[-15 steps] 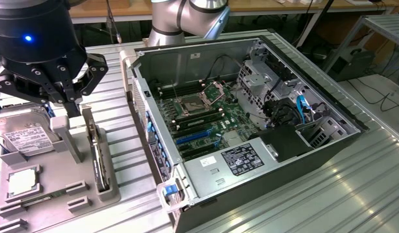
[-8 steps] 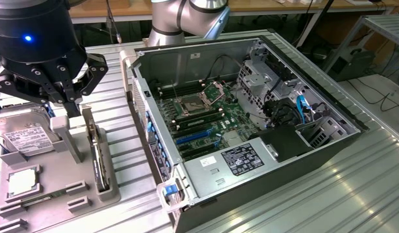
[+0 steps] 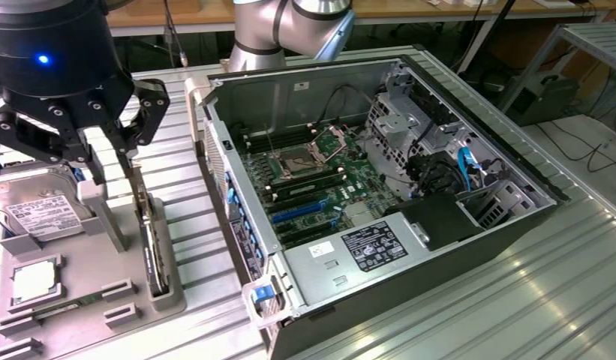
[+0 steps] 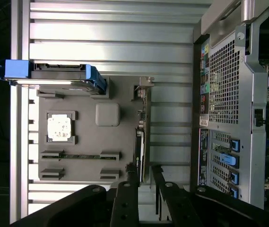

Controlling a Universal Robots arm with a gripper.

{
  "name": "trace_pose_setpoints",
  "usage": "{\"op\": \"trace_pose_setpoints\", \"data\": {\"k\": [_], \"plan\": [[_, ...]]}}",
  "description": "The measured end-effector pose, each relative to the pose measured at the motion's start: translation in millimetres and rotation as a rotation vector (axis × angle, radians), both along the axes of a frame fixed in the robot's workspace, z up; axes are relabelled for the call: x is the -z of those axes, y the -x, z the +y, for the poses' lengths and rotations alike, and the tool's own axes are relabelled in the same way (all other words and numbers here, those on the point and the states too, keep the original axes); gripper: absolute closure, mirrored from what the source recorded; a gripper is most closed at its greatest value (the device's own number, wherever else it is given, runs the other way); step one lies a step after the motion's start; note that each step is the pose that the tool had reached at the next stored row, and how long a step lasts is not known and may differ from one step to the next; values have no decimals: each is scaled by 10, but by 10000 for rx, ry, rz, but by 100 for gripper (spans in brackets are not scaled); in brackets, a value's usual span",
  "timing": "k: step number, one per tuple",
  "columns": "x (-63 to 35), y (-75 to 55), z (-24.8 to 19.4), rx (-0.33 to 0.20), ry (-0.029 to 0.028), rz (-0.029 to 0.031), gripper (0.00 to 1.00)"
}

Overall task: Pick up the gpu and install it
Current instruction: 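Pick up the gpu and move the gpu toward the slot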

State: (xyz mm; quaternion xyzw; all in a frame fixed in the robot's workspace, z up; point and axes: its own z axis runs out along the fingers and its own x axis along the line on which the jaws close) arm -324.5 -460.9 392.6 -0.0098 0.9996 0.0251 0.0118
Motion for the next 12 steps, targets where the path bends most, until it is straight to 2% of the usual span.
{"op": "trace_pose_setpoints", "data": {"k": [2,4,5,6,9,10,11,12], "plan": [[0,0,0,0,0,0,64],[0,0,0,0,0,0,64],[0,0,0,0,0,0,52],[0,0,0,0,0,0,52],[0,0,0,0,0,0,35],[0,0,0,0,0,0,35],[0,0,0,0,0,0,28],[0,0,0,0,0,0,28]]}}
